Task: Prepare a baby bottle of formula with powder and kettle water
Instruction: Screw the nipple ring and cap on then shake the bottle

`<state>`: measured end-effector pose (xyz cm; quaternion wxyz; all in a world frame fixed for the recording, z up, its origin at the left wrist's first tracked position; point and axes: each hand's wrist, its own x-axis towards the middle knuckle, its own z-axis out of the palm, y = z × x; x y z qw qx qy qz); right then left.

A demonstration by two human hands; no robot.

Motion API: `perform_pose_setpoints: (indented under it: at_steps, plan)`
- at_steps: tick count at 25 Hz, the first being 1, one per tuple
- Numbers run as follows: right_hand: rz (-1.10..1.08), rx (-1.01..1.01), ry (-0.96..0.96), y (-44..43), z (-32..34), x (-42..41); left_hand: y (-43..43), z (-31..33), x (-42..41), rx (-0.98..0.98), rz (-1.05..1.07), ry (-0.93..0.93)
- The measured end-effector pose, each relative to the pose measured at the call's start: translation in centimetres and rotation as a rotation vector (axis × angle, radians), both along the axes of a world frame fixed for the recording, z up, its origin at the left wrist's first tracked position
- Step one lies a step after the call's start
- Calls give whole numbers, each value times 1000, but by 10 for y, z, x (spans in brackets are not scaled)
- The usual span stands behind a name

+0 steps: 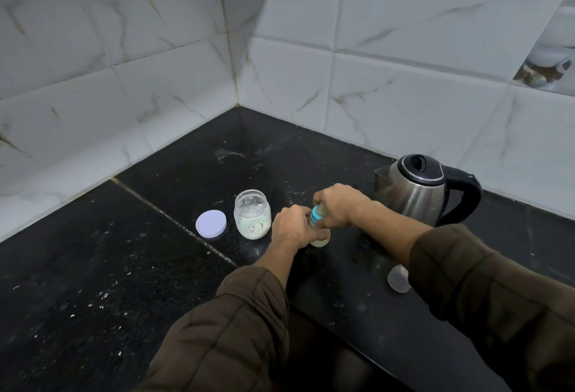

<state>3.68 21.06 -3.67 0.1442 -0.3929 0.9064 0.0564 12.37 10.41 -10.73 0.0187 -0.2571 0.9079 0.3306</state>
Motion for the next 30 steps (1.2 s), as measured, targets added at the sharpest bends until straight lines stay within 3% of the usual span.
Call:
perform_pose_setpoints:
  at_steps: [3,15,22,30]
  plan:
    - [25,28,50,-3,-1,1,1,-1,1,-9,-8,8]
    - [-368,-190,70,-11,-20,24,7,-4,2,-26,41,12]
    - [-408,-141,-301,31,7,9,5,-11,5,-24,-4,56]
    - [-480,197,39,95,-8,31,5,-14,7,-25,-27,97]
